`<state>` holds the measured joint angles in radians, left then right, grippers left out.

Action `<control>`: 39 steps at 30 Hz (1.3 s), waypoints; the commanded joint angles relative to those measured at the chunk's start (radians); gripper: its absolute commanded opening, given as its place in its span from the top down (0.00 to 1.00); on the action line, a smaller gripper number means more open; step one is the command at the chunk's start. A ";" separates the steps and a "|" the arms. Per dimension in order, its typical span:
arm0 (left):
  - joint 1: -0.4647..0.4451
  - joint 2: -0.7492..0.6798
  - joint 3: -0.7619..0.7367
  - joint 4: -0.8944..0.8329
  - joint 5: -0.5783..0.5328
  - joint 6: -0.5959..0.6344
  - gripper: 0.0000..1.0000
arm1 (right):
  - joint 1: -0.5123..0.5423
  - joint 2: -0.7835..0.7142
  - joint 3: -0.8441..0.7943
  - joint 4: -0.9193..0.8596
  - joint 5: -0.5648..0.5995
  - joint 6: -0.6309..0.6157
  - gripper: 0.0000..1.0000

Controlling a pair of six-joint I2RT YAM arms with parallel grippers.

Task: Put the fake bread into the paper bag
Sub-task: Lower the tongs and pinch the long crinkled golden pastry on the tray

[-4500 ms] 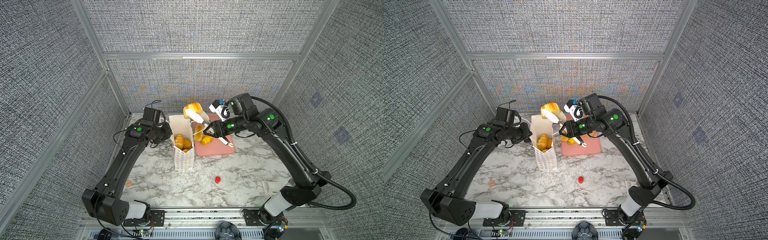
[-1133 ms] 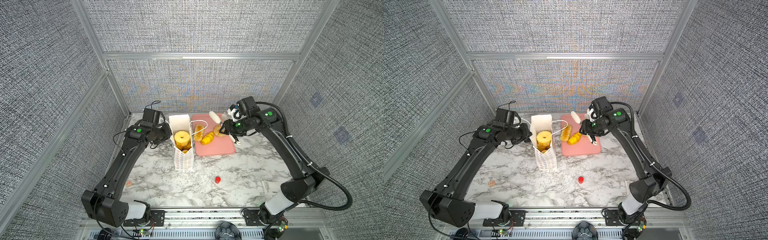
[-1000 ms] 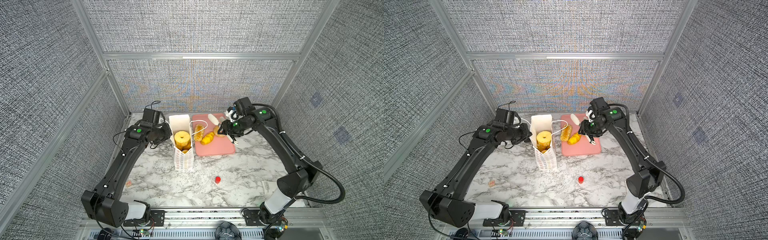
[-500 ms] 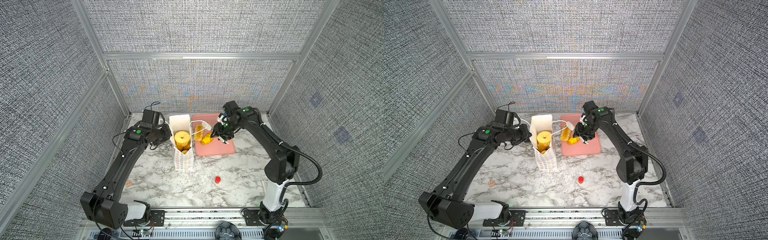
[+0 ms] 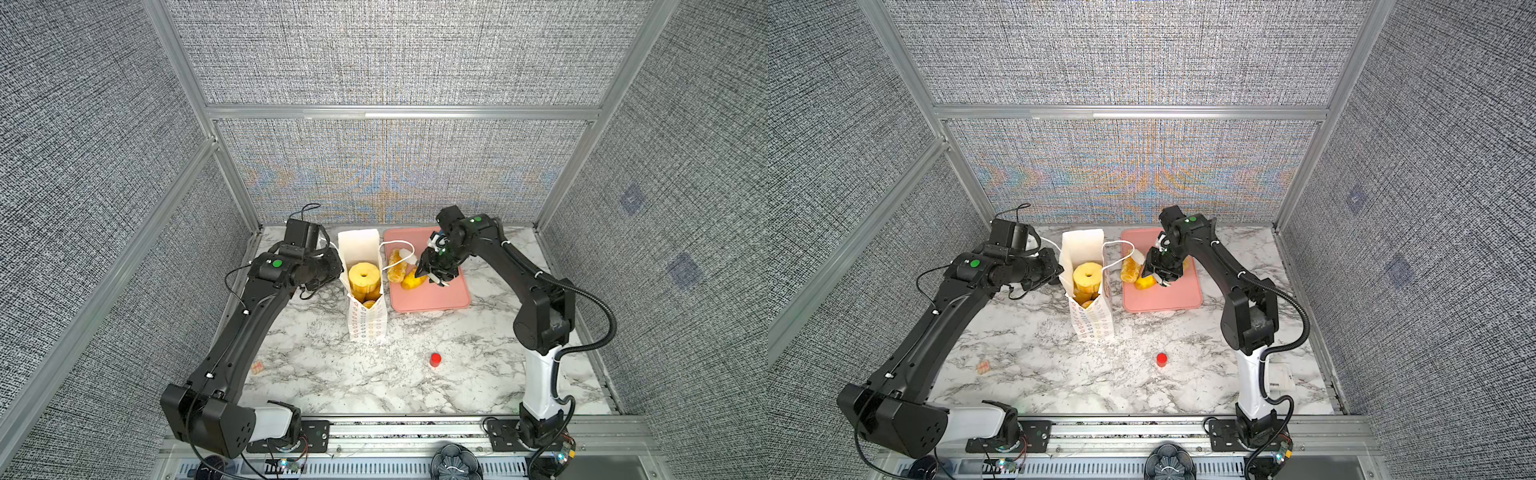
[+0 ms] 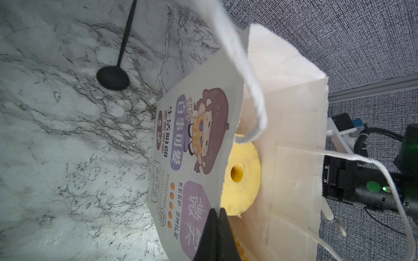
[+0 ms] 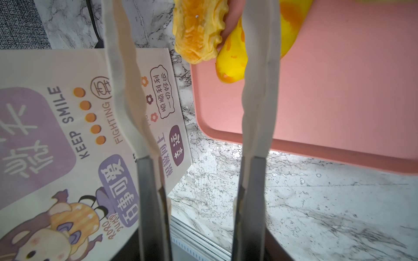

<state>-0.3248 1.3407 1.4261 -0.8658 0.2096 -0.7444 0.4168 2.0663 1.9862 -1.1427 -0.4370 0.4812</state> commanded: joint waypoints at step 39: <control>0.001 -0.002 -0.013 0.008 0.001 -0.010 0.96 | 0.026 0.239 0.215 -0.028 0.009 0.070 0.51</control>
<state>-0.3248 1.3407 1.4151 -0.8543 0.2092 -0.7528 0.4400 2.3035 2.1880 -1.1519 -0.4404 0.5430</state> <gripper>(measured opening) 0.048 0.492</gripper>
